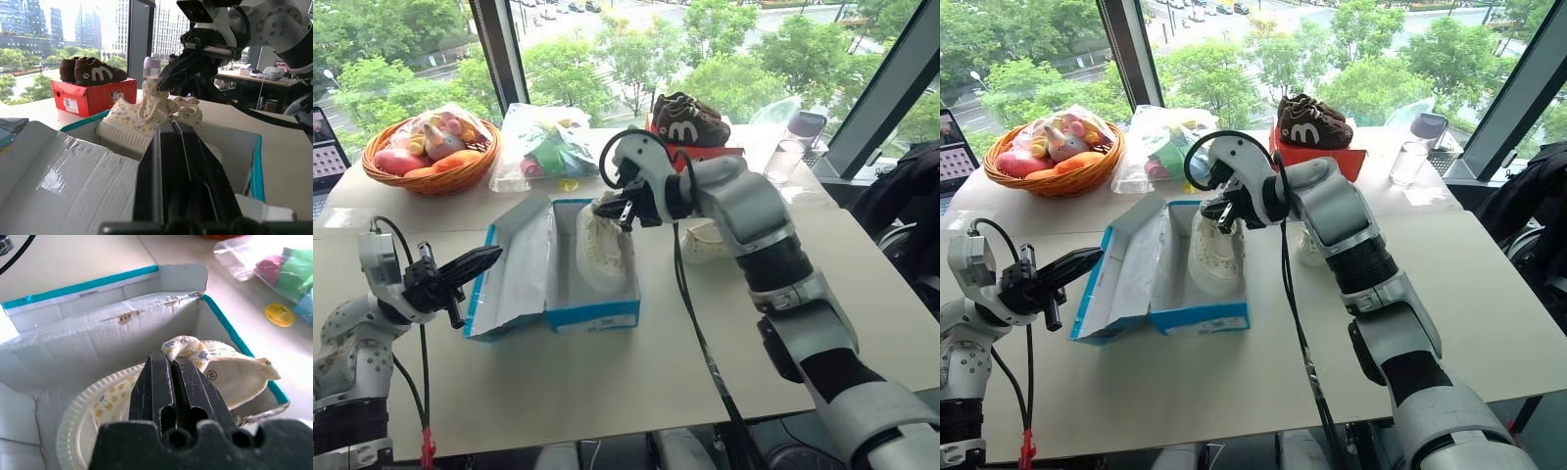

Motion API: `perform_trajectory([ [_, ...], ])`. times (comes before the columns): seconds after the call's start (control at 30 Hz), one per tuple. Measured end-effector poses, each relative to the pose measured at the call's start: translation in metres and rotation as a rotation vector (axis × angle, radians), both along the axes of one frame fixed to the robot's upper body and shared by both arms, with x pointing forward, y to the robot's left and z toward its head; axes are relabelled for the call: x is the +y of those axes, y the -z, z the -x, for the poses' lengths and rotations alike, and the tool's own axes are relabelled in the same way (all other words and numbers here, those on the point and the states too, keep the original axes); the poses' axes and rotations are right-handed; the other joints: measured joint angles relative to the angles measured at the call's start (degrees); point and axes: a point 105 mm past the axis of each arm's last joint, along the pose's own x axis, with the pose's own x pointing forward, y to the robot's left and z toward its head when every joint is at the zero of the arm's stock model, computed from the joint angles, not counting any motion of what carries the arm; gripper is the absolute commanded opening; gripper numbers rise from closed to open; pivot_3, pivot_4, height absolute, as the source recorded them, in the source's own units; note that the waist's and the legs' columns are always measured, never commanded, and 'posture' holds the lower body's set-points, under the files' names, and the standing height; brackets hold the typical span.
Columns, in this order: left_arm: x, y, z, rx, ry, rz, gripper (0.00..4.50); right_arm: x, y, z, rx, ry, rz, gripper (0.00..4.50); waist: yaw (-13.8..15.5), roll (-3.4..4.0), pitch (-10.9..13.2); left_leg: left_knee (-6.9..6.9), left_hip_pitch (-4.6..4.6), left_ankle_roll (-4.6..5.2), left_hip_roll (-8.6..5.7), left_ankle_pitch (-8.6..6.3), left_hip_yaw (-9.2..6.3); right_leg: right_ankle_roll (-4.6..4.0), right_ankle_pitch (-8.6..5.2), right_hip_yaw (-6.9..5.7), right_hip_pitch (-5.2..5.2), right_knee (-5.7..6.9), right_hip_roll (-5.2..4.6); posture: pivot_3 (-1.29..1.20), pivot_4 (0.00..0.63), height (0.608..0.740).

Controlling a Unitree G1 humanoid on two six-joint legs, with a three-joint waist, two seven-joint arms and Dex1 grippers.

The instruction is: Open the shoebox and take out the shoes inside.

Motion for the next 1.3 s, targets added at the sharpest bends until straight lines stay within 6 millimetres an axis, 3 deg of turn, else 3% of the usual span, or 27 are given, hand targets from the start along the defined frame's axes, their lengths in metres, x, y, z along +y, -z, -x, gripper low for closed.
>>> perform_trajectory([
  [0.17, 0.000, 0.000, 0.000, 0.001, 0.000, -0.003, 0.00, -0.002, -0.003, -0.002, 0.017, 0.031, -0.038, 0.04, 0.03, 0.00, 0.00, -0.03, -0.03, 0.00, 0.00, 0.00, 0.00, 0.00, 0.00, 0.00, -0.02, -0.02, -0.01, 0.00, 0.150, 0.740],
  [0.3, 0.000, -0.001, 0.000, 0.002, -0.001, -0.005, 0.00, -0.013, -0.018, -0.006, 0.016, 0.079, -0.100, 0.04, 0.16, 0.01, 0.01, -0.03, -0.05, 0.00, -0.01, 0.00, 0.00, 0.00, 0.00, -0.01, -0.02, -0.04, -0.02, 0.00, 0.150, 0.740],
  [0.5, 0.000, -0.002, 0.000, -0.003, -0.001, -0.007, 0.00, -0.053, -0.054, -0.007, -0.051, 0.178, -0.171, 0.04, 0.19, 0.02, 0.02, -0.04, -0.06, 0.00, -0.01, 0.00, 0.00, 0.01, -0.01, -0.01, -0.02, -0.06, -0.02, 0.00, 0.150, 0.740],
  [0.7, -0.001, -0.004, 0.001, -0.012, 0.004, -0.013, 0.00, -0.102, -0.071, -0.008, -0.121, 0.337, -0.168, 0.04, 0.16, 0.06, 0.05, -0.07, -0.06, 0.00, -0.02, 0.00, 0.02, 0.01, -0.02, 0.01, -0.03, -0.09, -0.04, 0.00, 0.150, 0.740],
  [0.97, -0.003, -0.006, 0.000, -0.019, 0.003, -0.012, 0.00, -0.162, -0.062, -0.001, -0.141, 0.534, -0.095, 0.04, 0.06, 0.16, 0.10, -0.10, -0.05, 0.00, -0.03, 0.00, 0.06, 0.01, -0.02, 0.06, -0.05, -0.11, -0.04, 0.00, 0.150, 0.740],
  [1.03, -0.003, -0.006, 0.000, -0.021, 0.006, -0.012, 0.00, -0.169, -0.063, 0.003, -0.151, 0.551, -0.080, 0.04, 0.00, 0.19, 0.13, -0.11, -0.05, 0.00, -0.03, 0.00, 0.09, 0.02, -0.02, 0.09, -0.07, -0.11, -0.04, 0.00, 0.150, 0.740],
  [1.2, -0.007, -0.007, -0.003, -0.023, 0.022, -0.012, 0.00, -0.199, -0.062, 0.023, -0.190, 0.587, 0.001, 0.04, 0.18, 0.21, 0.14, -0.11, -0.05, 0.00, -0.04, 0.00, 0.10, 0.04, -0.04, 0.09, -0.03, -0.14, -0.06, 0.00, 0.150, 0.740],
  [1.3, -0.007, -0.007, -0.004, -0.019, 0.028, -0.009, 0.00, -0.213, -0.052, 0.033, -0.166, 0.601, 0.045, 0.04, 0.25, 0.20, 0.14, -0.09, -0.04, 0.00, -0.05, 0.00, 0.10, 0.05, -0.04, 0.09, -0.02, -0.15, -0.07, 0.00, 0.150, 0.740],
])
